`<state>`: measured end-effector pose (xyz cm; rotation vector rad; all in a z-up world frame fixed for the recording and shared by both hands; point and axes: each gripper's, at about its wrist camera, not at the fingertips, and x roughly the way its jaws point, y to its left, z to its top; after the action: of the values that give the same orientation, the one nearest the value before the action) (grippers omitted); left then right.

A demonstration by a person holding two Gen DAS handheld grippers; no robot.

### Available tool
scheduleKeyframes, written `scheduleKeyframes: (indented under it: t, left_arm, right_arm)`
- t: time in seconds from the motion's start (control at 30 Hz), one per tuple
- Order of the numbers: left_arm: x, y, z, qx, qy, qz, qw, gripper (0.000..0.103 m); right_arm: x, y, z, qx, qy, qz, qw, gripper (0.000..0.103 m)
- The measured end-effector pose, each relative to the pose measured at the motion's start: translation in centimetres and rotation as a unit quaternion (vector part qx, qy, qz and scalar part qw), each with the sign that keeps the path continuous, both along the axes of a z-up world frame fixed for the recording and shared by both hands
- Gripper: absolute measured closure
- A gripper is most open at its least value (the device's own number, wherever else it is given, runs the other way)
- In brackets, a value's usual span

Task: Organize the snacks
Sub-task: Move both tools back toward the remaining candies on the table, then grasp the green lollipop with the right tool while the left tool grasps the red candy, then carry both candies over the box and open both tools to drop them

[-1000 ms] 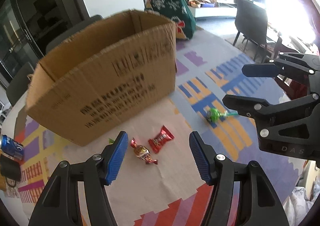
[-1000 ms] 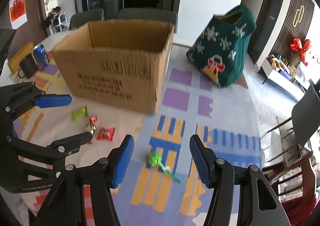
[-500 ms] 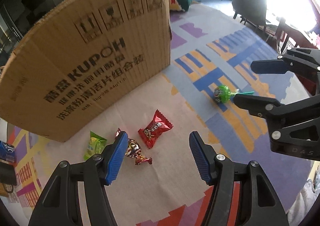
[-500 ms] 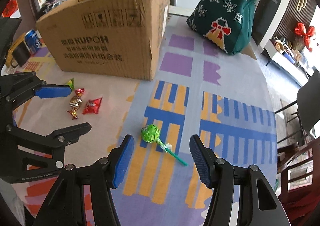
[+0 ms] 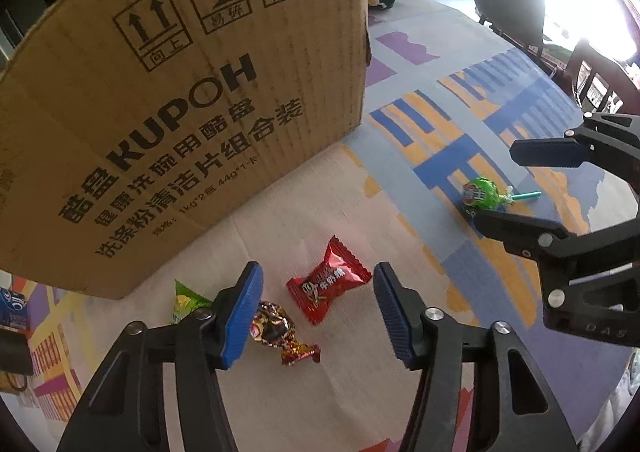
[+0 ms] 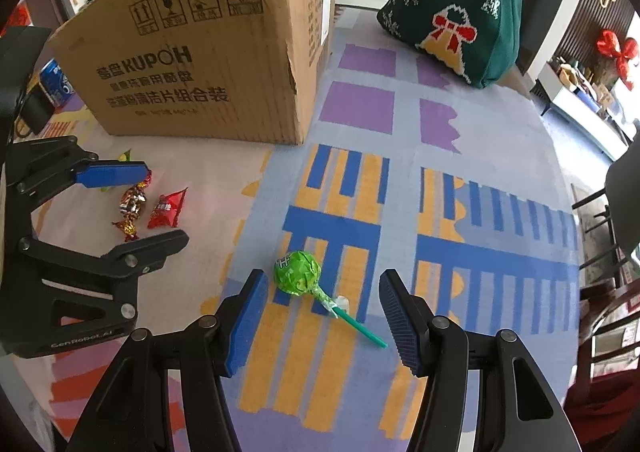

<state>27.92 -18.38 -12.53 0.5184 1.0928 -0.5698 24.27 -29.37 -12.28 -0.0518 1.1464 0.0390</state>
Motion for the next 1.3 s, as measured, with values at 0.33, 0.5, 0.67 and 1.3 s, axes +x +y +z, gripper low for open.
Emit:
scheduleKeyframes:
  t: [0.33,0.5,0.67,1.3]
  left_arm:
    - [0.1,-0.1,-0.4,-0.010,0.012,0.001,0.9999,0.074]
    - [0.3,-0.1,-0.3,-0.023,0.021,0.005,0.9995,0.077]
    - [0.1,1.0,0.5,-0.044,0.025,0.019,0.9985,0.079]
    - [-2.3,5.0,8.0,-0.125,-0.034,0.073,0.9889,0.079]
  right_arm:
    - [0.4,0.0,-0.7,0.016,0.004,0.000,1.000,0.060]
    - [0.5,0.2,-1.2,0.018,0.006,0.001,1.000,0.076]
    - [0.3,0.3,-0.6,0.032,-0.007,-0.006,0.999,0.076]
    - [-1.5,3.0,5.6,0.049,-0.089,0.009,0.995,0.076]
